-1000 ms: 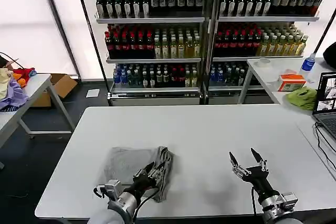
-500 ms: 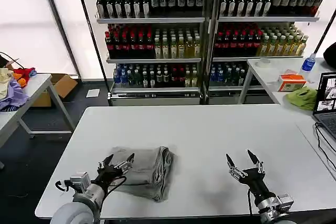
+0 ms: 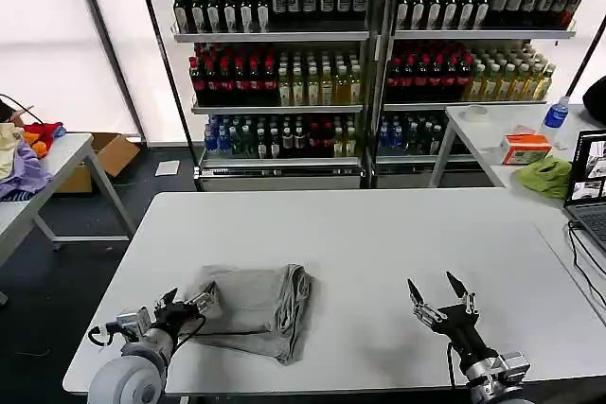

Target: Fold and organize the clothes.

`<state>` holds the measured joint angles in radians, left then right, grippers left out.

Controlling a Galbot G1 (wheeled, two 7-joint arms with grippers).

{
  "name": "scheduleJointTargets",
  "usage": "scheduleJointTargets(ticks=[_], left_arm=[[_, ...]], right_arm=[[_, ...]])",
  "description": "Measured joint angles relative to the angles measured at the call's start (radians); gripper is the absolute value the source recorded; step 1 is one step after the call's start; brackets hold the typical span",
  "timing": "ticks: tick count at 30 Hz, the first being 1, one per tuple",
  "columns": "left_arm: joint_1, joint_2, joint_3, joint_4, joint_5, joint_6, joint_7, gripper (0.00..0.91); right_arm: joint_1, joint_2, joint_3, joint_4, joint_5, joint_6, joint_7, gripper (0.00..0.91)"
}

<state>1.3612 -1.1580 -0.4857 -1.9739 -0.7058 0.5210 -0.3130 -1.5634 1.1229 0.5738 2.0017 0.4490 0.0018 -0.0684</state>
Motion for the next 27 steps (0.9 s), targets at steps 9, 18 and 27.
scheduleJointTargets(ticks=[9, 18, 27], left_arm=[[0.007, -0.048, 0.016, 0.036, 0.028, -0.024, 0.015, 0.01], [0.024, -0.095, 0.026, 0.043, 0.042, -0.06, 0.05, 0.01], [0.027, -0.134, 0.015, 0.035, 0.031, -0.086, 0.066, 0.01]], right_arm=[[-0.011, 0.0, 0.006, 0.006, 0.001, 0.002, -0.011, 0.907], [-0.009, 0.004, 0.011, 0.007, 0.002, 0.004, -0.012, 0.907], [0.0, 0.008, 0.013, 0.009, 0.002, 0.001, -0.012, 0.907]])
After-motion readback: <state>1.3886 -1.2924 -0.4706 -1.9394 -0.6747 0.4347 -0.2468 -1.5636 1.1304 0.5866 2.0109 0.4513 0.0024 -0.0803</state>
